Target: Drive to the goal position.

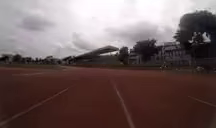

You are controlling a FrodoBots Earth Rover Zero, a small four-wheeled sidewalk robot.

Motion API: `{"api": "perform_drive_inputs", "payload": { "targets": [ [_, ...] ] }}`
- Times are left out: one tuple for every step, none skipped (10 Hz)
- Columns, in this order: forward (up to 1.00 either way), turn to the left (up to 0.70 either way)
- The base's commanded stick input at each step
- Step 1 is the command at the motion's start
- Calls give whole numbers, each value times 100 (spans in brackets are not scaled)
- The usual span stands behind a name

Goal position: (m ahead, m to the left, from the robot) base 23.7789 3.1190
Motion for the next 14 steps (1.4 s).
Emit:
{"api": "perform_drive_inputs", "payload": {
  "targets": [
    [70,0],
    [70,0],
    [70,0],
    [70,0],
    [70,0],
    [70,0],
    [70,0],
    [70,0],
    [70,0],
    [70,0],
    [70,0],
    [70,0],
    [70,0],
    [70,0]
  ]
}}
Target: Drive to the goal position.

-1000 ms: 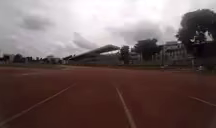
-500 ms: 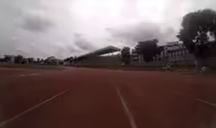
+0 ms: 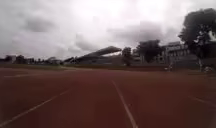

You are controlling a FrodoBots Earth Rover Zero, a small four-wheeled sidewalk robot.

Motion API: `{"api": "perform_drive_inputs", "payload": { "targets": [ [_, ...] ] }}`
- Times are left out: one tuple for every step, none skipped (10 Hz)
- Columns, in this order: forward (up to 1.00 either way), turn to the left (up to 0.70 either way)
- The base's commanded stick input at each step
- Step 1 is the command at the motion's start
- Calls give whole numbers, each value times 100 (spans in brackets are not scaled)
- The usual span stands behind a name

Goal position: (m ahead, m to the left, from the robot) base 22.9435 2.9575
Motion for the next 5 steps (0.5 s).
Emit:
{"api": "perform_drive_inputs", "payload": {
  "targets": [
    [70,0],
    [70,0],
    [70,0],
    [70,0],
    [70,0]
  ]
}}
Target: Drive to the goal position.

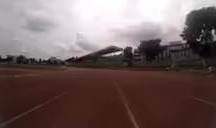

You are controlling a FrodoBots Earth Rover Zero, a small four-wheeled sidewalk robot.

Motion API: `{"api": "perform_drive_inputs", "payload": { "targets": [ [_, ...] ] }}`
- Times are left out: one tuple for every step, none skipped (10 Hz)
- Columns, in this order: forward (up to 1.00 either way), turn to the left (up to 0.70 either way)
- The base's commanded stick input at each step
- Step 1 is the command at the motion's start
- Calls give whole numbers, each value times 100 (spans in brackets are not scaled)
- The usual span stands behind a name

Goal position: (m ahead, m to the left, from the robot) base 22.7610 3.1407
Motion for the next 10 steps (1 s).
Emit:
{"api": "perform_drive_inputs", "payload": {
  "targets": [
    [70,0],
    [70,0],
    [70,0],
    [70,0],
    [70,0],
    [70,0],
    [70,0],
    [70,0],
    [70,0],
    [70,0]
  ]
}}
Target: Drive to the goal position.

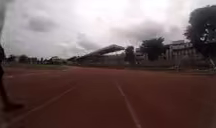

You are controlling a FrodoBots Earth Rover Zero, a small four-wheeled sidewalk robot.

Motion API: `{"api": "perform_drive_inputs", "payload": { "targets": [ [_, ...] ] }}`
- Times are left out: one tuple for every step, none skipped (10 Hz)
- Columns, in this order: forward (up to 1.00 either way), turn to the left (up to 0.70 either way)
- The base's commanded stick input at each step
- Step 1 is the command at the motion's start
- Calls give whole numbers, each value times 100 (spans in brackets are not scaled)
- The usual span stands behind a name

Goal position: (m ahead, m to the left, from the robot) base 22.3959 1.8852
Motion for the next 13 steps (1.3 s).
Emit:
{"api": "perform_drive_inputs", "payload": {
  "targets": [
    [70,0],
    [70,0],
    [70,0],
    [70,0],
    [70,0],
    [70,0],
    [70,0],
    [70,0],
    [70,0],
    [70,0],
    [70,0],
    [70,0],
    [70,0]
  ]
}}
